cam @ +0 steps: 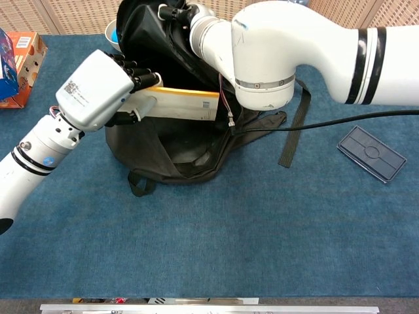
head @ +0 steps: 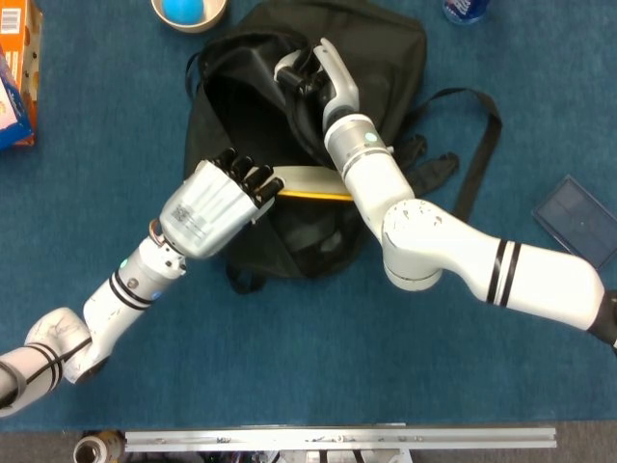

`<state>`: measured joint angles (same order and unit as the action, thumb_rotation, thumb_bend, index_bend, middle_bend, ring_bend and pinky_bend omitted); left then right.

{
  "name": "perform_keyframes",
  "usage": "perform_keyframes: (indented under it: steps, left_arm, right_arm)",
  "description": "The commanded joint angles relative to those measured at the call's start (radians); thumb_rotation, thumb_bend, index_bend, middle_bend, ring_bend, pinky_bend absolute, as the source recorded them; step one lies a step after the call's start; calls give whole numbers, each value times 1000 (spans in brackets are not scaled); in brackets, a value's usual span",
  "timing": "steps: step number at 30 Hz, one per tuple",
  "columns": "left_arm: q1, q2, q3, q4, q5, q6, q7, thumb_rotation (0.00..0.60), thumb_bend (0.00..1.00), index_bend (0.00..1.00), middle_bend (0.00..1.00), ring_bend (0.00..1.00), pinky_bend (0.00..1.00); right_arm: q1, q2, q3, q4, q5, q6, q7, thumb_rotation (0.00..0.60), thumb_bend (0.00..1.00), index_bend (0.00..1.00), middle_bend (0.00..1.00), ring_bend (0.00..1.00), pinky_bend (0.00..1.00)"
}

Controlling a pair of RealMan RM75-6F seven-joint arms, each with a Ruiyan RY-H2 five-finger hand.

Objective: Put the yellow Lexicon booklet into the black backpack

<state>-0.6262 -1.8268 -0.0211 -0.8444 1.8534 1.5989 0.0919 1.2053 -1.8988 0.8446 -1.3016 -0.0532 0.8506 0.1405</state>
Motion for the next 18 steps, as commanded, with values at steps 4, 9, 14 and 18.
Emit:
perform_keyframes:
  steps: [4,9,14,18]
  left_arm:
    - [30,22,24,-81,-21,-37,87,600,335,589,673,568,650]
    - [51,92,36,-233,-56,-107,198,600,302,457,549,468,584]
    - [74,152,42,-384,-106,-179,302,600,269,309,407,373,526]
    - [81,182,46,-448,-112,-204,355,600,269,295,387,363,517]
  right_arm:
    - [-2,3,-3,-3,-2,2,0,600,975,572,596,606,856]
    - [-5,7,-6,-8,1,2,0,600,975,572,596,606,856]
    - [-8,10,-10,-17,1,5,-2,600,975,572,596,606,856]
    - [-10,12,-12,-25,0,9,-2,600,975,572,596,606,856]
